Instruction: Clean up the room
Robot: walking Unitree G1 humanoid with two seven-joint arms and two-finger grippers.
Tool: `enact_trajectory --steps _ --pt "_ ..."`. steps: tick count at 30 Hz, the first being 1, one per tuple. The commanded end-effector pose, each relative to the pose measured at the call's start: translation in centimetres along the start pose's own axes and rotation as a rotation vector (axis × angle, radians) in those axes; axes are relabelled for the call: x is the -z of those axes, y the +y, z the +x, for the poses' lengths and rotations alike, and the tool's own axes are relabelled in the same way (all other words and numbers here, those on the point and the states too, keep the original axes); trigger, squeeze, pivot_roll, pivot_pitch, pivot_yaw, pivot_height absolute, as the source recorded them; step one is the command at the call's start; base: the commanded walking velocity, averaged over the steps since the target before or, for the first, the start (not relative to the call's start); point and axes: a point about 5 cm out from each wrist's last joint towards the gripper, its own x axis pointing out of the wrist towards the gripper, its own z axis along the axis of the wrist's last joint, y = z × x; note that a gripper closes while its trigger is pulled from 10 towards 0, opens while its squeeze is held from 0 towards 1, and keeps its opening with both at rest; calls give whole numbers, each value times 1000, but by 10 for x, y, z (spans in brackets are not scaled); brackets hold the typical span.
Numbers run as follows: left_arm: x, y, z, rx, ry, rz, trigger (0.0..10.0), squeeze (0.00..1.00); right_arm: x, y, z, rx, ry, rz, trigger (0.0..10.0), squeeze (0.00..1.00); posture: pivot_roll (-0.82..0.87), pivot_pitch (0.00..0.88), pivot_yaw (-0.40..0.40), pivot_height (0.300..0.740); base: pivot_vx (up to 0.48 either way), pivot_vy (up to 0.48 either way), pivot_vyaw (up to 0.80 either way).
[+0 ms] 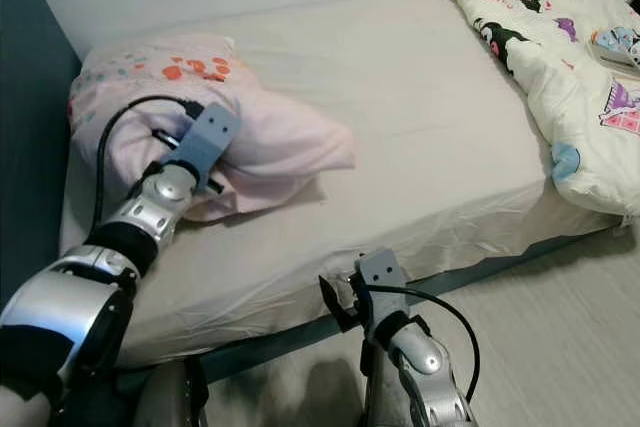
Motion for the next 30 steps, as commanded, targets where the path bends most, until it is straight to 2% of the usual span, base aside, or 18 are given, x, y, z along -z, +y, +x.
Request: enact_trajectory --steps 1,4,5,6,9,10,13,14,16,17,18,20,23,24,27,28,29,30 --pt "-2 12 1 -37 -20 48 10000 0 5 0 -4 9 26 8 10000 0 -67 251 -26 536 0 0 0" --pt "10 24 0 -55 3 107 10000 0 6 0 -3 8 32 7 10000 0 -64 245 -23 536 0 0 0" --pt "25 28 -4 -36 30 135 10000 0 6 1 -2 5 33 7 10000 0 -56 244 -26 536 0 0 0" --pt "25 28 -4 -36 30 135 10000 0 6 1 -2 5 33 7 10000 0 -56 244 -26 536 0 0 0" --pt "46 31 -10 -5 70 130 10000 0 6 3 0 -2 30 7 10000 0 -45 232 -35 536 0 0 0" --pt "59 32 -15 20 92 98 10000 0 5 5 1 -10 30 7 10000 0 -43 229 -38 536 0 0 0" --pt "61 32 -16 26 96 89 10000 0 5 6 1 -12 30 7 10000 0 -43 229 -38 536 0 0 0" --pt "78 30 -24 82 104 28 10000 0 5 9 5 -31 28 6 10000 0 -32 221 -53 536 0 0 0" --pt "78 30 -24 82 104 28 10000 0 5 9 5 -31 28 6 10000 0 -32 221 -53 536 0 0 0" --pt "87 27 -30 130 91 -21 10000 0 4 11 7 -39 25 6 10000 0 -28 215 -55 536 0 0 0" --pt "87 27 -30 130 91 -21 10000 0 4 11 7 -39 25 6 10000 0 -28 215 -55 536 0 0 0" --pt "104 22 -44 214 58 -116 10000 0 3 12 11 -49 22 7 10000 0 -12 215 -71 536 0 0 0" --pt "115 22 -53 233 47 -128 10000 0 2 13 13 -54 22 10 10000 0 -7 216 -74 536 0 0 0" --pt "130 25 -69 258 39 -145 10000 0 2 15 15 -63 22 10 10000 0 -3 210 -74 536 0 0 0" --pt "138 29 -79 280 28 -163 10000 0 2 16 16 -68 21 10 10000 0 -1 207 -73 536 0 0 0" --pt "148 37 -102 343 -4 -221 10000 0 2 18 18 -72 19 13 10000 0 2 205 -73 536 0 0 0" --pt "148 37 -102 343 -4 -221 10000 0 2 18 18 -72 19 13 10000 0 2 205 -73 536 0 0 0" --pt "151 42 -114 362 -19 -262 10000 0 2 18 18 -70 17 16 10000 0 11 201 -74 536 0 0 0"
